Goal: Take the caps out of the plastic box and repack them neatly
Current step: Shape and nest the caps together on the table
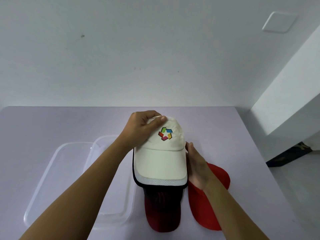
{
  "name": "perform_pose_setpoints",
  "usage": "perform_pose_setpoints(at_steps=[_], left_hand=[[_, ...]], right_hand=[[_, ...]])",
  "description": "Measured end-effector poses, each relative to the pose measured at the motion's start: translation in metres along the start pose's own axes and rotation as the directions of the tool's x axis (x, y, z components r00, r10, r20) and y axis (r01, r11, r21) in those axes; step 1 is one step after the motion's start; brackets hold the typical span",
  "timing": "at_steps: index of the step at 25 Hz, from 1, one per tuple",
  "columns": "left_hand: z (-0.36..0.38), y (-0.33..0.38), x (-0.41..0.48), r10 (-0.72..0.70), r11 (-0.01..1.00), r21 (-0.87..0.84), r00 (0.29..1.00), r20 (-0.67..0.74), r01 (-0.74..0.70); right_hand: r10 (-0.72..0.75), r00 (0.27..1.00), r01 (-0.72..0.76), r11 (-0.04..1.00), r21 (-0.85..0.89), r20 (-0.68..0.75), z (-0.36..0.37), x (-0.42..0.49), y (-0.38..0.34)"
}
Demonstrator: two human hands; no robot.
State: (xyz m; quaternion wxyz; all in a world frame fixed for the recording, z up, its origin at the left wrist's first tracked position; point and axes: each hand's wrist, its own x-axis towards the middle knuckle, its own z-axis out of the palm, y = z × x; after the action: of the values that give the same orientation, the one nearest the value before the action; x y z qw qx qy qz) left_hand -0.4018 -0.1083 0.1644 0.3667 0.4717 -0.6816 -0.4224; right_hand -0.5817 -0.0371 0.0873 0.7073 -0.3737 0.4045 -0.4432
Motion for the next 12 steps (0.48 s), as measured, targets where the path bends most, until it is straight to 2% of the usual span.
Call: perform_pose_setpoints(at_steps=[2,5,9,10,11,12], left_hand=[[0.005,-0.003,0.003,0.033,0.998,0.055,0.998,-0.046,-0.031],[0.012,-0.009,0.005,0.083,0.991,0.111,0.989,-0.125,-0.069],[0.018,-0.014,0.005,0.053,0.995,0.096,0.986,-0.159,-0.038],[0.017,-0.019,0.005,0.005,0.996,0.093,0.984,-0.175,0.011],[0.016,-0.026,0.002,-0.107,0.994,0.009,0.977,-0.185,0.110],[0.017,-0.030,-0.003,-0.290,0.949,-0.169,0.946,-0.144,0.265]], right_hand=[[0.017,1.000,-0.018,0.991,0.129,0.004,0.003,-0.002,-0.002],[0.041,0.998,-0.050,0.971,0.233,0.044,0.007,0.001,0.000],[-0.037,0.999,0.042,0.916,0.400,-0.020,0.003,0.006,-0.001],[-0.066,0.997,0.080,0.907,0.414,-0.047,0.001,0.008,-0.002],[-0.085,0.994,0.108,0.895,0.432,-0.072,-0.001,0.008,-0.003],[-0.093,0.991,0.128,0.882,0.453,-0.098,-0.003,0.009,-0.004]])
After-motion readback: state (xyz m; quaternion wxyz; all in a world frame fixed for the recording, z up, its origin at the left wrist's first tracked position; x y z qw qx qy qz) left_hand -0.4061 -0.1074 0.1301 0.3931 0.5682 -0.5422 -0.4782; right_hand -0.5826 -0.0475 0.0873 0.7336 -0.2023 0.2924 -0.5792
